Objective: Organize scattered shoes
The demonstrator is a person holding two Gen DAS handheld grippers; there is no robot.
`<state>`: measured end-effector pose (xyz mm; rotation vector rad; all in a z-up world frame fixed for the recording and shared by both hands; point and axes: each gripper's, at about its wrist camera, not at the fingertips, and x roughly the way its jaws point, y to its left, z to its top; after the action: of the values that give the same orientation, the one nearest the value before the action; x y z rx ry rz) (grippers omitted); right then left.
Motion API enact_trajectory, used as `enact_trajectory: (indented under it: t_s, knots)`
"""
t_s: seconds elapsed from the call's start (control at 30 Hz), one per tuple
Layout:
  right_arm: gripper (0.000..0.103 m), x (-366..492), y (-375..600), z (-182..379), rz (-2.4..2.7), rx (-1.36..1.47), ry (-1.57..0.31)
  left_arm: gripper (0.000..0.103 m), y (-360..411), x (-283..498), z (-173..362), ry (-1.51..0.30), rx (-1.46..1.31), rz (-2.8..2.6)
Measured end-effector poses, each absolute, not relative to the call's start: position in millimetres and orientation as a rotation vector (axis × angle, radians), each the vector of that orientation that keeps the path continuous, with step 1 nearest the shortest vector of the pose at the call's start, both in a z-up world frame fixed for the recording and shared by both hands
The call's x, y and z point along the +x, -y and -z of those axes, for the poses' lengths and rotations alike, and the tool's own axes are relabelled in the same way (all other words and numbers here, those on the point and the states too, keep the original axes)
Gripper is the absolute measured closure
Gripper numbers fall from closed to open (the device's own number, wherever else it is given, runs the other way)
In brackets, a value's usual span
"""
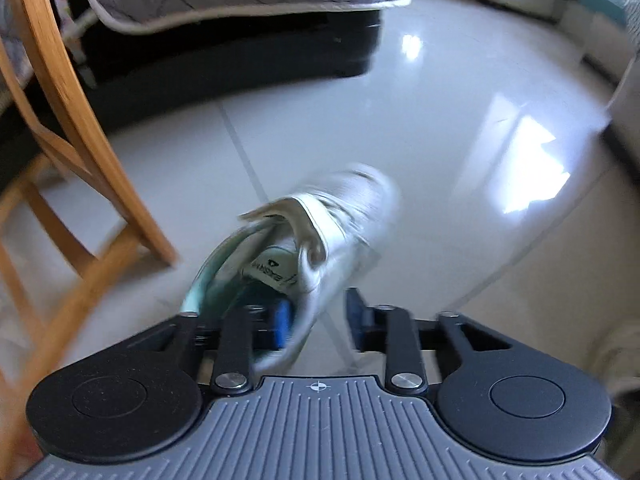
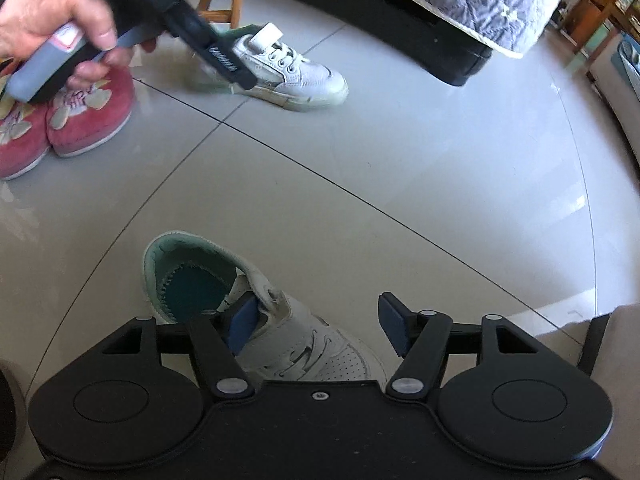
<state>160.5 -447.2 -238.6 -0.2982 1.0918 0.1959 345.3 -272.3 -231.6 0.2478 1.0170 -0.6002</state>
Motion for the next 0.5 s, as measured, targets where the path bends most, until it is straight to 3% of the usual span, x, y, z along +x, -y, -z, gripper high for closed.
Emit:
enact_trajectory:
  t_s: [0.2,0.5]
  knots:
    - [0.035,157.9,454.7,242.8,-0.152,-0.302,-1.117,0.095,273.8,309.4,228.5,-1.035,0.209,0.663]
    - [0.035,147.7,470.0,248.3,-0.043,-0.331,-1.125,0.095,280.2,254.6,227.5,-1.075,0.181,0.723]
